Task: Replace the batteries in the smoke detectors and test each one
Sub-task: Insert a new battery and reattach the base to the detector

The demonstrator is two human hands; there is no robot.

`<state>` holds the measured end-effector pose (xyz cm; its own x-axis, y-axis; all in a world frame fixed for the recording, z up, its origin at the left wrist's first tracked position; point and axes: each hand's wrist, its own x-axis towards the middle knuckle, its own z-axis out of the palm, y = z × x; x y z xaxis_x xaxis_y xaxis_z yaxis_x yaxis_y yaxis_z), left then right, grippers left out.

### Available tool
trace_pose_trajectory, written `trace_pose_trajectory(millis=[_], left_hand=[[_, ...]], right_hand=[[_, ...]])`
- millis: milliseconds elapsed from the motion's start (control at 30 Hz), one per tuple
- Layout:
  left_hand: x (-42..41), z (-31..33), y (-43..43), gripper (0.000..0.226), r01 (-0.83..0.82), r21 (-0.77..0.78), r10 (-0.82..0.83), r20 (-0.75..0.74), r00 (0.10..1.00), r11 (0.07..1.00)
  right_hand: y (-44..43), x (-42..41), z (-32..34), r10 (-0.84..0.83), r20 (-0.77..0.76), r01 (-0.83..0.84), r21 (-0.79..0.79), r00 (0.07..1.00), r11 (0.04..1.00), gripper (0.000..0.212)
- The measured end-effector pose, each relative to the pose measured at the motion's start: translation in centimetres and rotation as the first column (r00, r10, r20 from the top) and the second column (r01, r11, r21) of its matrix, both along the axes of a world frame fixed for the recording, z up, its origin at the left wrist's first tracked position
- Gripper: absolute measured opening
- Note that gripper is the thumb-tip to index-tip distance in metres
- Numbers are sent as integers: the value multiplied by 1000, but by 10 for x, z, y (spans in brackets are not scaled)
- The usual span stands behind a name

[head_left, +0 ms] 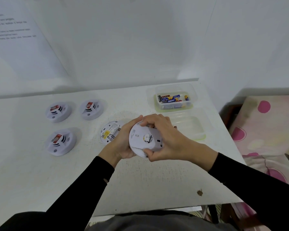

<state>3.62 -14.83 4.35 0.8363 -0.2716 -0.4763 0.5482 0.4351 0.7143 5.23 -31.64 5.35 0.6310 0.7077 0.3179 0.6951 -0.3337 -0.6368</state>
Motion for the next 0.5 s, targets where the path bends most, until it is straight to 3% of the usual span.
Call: trace_pose_trajectory(millis=[200, 367, 500], left_hand=[[4, 1, -1, 49, -105, -41, 106, 14, 994, 994], [7, 7, -1, 54, -114, -82, 122, 107, 987, 990], [6, 8, -5, 53, -147, -126, 163, 124, 979, 981]], right_hand=[[0, 6, 6, -60, 0, 60, -41, 998, 997, 62], [2, 4, 7, -267, 146, 274, -28, 953, 961, 80], [1, 3, 8, -298, 225, 307, -2, 928, 952, 77]])
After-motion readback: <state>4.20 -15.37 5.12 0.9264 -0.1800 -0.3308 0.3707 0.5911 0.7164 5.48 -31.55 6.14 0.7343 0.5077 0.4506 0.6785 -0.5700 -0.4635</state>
